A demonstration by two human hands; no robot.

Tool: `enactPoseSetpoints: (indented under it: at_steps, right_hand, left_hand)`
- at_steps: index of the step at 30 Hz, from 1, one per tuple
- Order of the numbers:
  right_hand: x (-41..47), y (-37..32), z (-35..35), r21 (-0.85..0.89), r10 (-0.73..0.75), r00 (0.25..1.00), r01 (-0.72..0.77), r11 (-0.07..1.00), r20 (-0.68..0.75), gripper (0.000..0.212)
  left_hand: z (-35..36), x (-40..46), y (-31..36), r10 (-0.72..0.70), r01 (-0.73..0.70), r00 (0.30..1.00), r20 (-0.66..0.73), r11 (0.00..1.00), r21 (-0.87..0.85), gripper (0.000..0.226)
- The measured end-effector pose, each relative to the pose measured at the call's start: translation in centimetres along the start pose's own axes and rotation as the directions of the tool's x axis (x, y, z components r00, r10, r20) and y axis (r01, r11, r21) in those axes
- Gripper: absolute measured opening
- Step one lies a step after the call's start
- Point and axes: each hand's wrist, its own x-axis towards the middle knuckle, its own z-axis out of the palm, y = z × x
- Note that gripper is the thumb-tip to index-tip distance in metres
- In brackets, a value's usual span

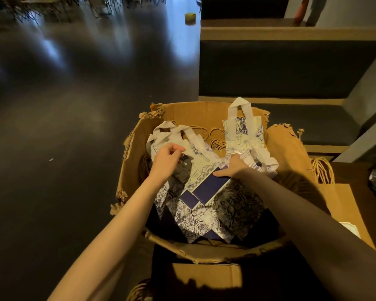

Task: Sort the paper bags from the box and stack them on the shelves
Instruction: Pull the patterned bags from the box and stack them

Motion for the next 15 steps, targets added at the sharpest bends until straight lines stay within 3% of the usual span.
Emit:
enactPoseSetpoints:
  at_steps: [3, 6, 8, 10, 12, 13, 15]
  right_hand:
    - [-0.1, 0.2, 0.6, -0.016, -0.013, 0.991, 0.015, 1.0, 0.136, 0.08]
    - [-0.4, -0.2, 1.0, -0.177, -0.044, 0.998, 0.053, 0.983, 0.055, 0.065]
    - [-0.3, -0.3, 1.2, -0.126, -0.07, 0.997, 0.074, 0.989, 0.041, 0.044]
    - [-0.2, -0.2, 1.3, 0.002, -0.068, 0.991, 0.068, 0.998, 0.119, 0.044]
    - [-0.5, 0.2, 1.3, -0.012, -0.111, 0.983, 0.114, 0.993, 0.148, 0.087]
    - [-0.6, 0.3, 1.2, -0.02, -0.146, 0.98, 0.15, 0.988, 0.134, 0.088]
    - [-1.1, 0.0, 0.7, -0.053, -0.209, 0.971, 0.216, 0.975, 0.117, 0.054]
  left_hand:
    - [-0.2, -0.2, 0.0, 0.008, -0.008, 1.0, -0.012, 1.0, 0.012, 0.019]
    - [-0.2, -0.2, 0.0, 0.05, -0.048, 0.999, -0.016, 0.994, 0.098, 0.02]
    - [-0.3, -0.3, 0.0, 0.061, -0.06, 0.998, -0.01, 0.992, 0.113, 0.02]
    - [-0.3, -0.3, 0.0, 0.053, -0.052, 0.999, -0.007, 0.993, 0.101, 0.021]
    - [-0.4, -0.2, 0.0, 0.044, -0.043, 0.999, -0.01, 0.996, 0.078, 0.022]
    - [-0.4, -0.2, 0.0, 0.042, -0.041, 0.999, -0.01, 0.997, 0.069, 0.023]
    - [-0.4, -0.3, 0.1, 0.039, -0.038, 0.999, -0.005, 0.998, 0.057, 0.022]
